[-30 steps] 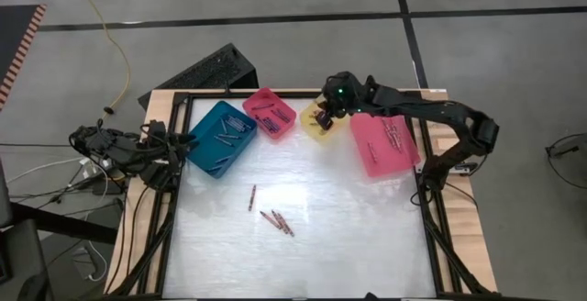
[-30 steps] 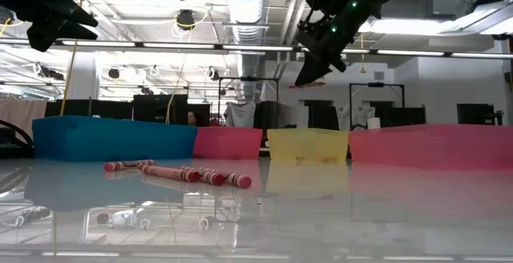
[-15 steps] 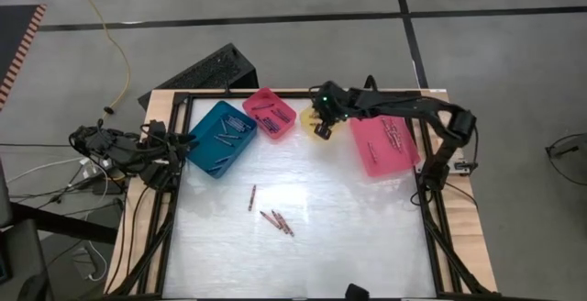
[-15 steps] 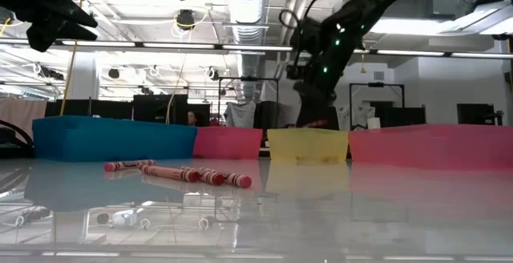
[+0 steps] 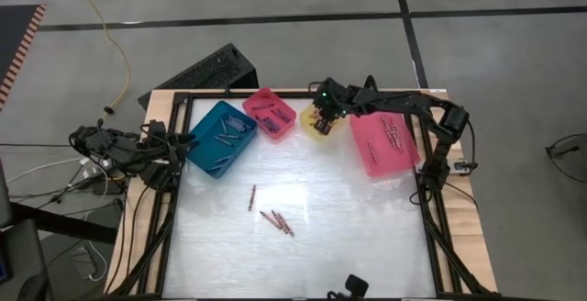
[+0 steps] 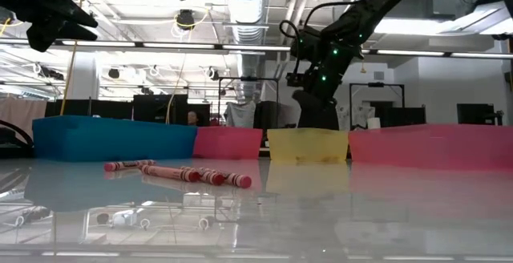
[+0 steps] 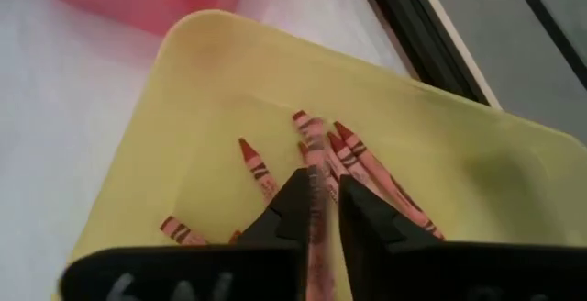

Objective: Sort crayons
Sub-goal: Put the red crayon into the yellow bin, then put the pink crayon into the right pink bin

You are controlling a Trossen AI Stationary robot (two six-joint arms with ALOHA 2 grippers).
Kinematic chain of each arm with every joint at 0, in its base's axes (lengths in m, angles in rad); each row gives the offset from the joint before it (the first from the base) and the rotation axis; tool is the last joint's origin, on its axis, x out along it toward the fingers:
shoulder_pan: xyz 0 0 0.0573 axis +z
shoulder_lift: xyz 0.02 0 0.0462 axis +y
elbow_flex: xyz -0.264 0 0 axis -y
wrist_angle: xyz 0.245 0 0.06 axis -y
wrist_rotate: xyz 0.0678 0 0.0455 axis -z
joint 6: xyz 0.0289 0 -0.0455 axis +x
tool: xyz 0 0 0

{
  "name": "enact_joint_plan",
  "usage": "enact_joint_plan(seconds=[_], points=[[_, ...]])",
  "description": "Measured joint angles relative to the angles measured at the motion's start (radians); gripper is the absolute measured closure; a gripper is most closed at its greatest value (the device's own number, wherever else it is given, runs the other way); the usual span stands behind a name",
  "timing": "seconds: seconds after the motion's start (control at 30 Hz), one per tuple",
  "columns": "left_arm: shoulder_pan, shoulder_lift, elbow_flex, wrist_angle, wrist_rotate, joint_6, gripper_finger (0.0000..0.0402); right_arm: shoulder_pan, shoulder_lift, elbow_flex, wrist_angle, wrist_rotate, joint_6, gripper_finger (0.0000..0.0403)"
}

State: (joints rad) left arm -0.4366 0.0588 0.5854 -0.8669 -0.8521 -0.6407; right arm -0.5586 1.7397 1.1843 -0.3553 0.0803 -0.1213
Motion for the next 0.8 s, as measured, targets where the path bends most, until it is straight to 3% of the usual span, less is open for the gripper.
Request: enact_joint_plan(seconds=[0.2, 0.47, 0.67, 0.8], points=[[0.0, 0.0, 0.0, 0.0, -0.001, -0.005, 0.0256, 0.0, 0.0, 0.0, 0.018, -0.003, -0.002, 0.0326], [0.0, 0.0, 0.0, 0.0, 0.006, -0.011, 0.0256, 0.068, -0.025, 0.058, 0.031, -0.026, 0.078, 0.0322], [0.0, 0.0, 0.0, 0.0, 0.005, -0.011, 0.0256, 0.261, -0.03, 0.118, 0.023, -0.033, 0.231, 0.0321], [0.0, 0.0, 0.0, 0.0, 0.006, -0.011, 0.0256, 0.452, -0.021, 0.121, 0.026, 0.066, 0.352, 0.0321]])
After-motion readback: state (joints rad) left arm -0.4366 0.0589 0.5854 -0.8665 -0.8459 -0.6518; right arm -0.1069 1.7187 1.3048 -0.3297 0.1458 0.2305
